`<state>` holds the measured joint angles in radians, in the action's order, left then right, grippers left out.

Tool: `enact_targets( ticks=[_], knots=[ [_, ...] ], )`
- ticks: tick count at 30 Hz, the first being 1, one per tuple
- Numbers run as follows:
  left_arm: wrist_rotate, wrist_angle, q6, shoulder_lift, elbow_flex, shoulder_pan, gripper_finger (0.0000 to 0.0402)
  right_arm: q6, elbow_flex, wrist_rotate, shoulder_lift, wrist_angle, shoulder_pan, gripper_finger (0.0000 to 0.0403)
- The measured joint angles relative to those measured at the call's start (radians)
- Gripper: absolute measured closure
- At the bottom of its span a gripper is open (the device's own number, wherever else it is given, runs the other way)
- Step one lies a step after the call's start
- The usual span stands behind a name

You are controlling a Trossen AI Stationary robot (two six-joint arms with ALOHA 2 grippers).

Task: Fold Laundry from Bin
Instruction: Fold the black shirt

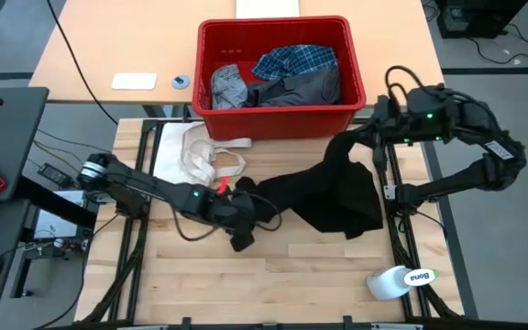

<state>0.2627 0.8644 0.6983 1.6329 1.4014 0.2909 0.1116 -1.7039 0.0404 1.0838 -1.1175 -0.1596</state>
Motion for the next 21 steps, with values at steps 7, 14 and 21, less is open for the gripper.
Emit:
enact_targets(
  ticks=[7, 14, 21],
  knots=[
    [-0.039, -0.001, 0.029, 0.028, 0.000, -0.003, 0.0390, 0.022, -0.002, 0.011, -0.028, 0.049, 0.000, 0.0396],
    [-0.015, -0.036, 0.105, 0.027, 0.000, -0.004, 0.0336, 0.118, -0.002, 0.024, -0.018, 0.114, 0.000, 0.0396],
    [-0.021, -0.014, 0.224, 0.019, 0.000, 0.052, 0.0175, 0.179, -0.002, 0.089, 0.001, 0.114, 0.000, 0.0396]
  ],
)
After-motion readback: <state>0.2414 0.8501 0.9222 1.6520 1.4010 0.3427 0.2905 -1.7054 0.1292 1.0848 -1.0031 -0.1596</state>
